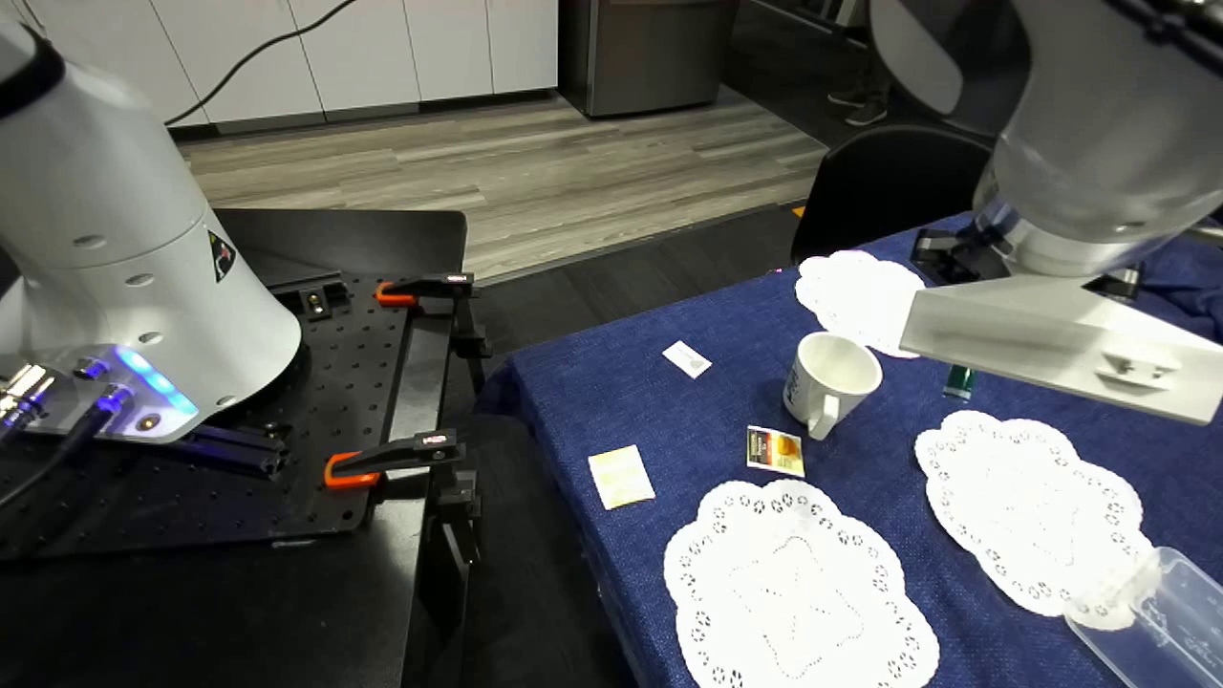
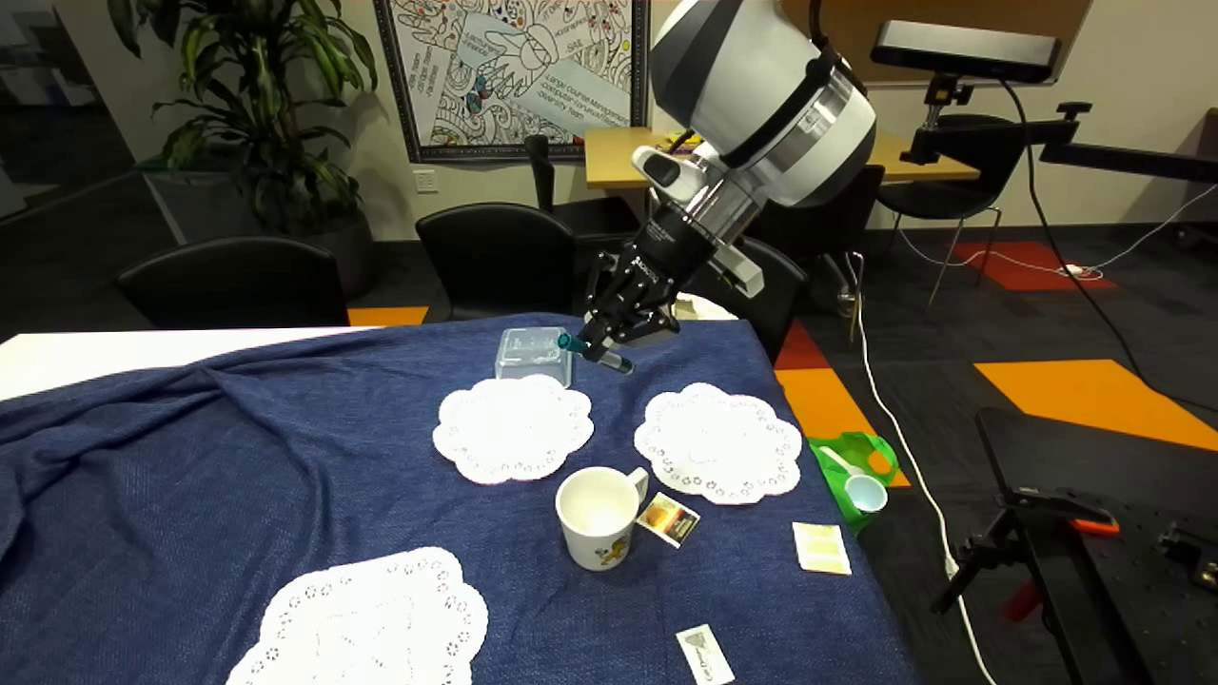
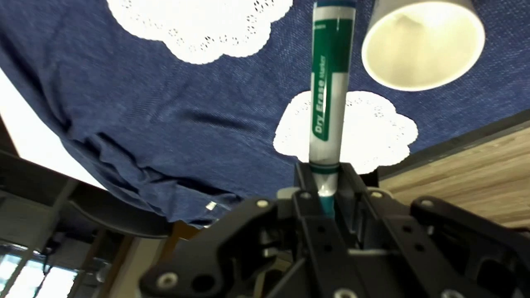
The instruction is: Take the marker out of the mug
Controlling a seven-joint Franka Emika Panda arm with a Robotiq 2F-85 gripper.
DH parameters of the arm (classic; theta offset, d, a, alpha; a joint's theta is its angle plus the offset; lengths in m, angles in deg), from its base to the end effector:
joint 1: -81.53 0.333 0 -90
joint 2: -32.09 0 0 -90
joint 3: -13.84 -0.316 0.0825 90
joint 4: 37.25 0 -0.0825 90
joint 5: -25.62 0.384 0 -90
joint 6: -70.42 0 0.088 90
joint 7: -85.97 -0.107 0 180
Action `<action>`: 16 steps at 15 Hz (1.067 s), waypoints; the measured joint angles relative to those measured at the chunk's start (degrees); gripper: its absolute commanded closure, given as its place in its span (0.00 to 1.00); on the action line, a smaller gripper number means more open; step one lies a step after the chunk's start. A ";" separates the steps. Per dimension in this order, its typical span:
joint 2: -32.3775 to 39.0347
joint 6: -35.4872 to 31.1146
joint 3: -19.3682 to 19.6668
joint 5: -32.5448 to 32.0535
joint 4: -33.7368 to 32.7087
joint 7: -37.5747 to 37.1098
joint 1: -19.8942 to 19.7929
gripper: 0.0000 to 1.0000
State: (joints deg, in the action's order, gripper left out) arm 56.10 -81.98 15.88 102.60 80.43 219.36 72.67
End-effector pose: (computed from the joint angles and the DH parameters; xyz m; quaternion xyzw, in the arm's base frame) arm 0.5800 -0.1394 0.2360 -0.8327 -0.4357 -0.3405 0.0294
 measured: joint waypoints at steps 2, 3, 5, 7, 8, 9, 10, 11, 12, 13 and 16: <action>0.64 -6.08 -0.05 2.73 -0.32 -1.30 0.93 0.95; 1.01 -9.04 -0.05 3.86 -0.57 -2.23 1.41 0.95; 1.98 -14.70 -0.04 5.03 -1.39 -4.82 2.28 0.95; 3.29 -20.36 0.02 5.24 -2.38 -8.32 3.22 0.95; 4.16 -23.23 0.04 5.24 -3.01 -10.23 3.70 0.95; 5.08 -25.94 0.10 5.24 -3.61 -12.19 4.20 0.95; 6.18 -28.70 0.17 5.24 -4.33 -14.11 4.72 0.95; 7.43 -31.42 0.24 5.24 -5.12 -16.08 5.21 0.95; 8.67 -33.52 0.33 5.24 -5.89 -17.80 5.62 0.95; 10.02 -35.23 0.45 5.24 -6.68 -19.36 5.99 0.95; 14.36 -38.13 0.98 5.24 -9.15 -23.14 6.65 0.95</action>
State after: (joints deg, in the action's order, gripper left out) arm 70.46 -120.11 16.86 107.83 71.28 196.23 79.32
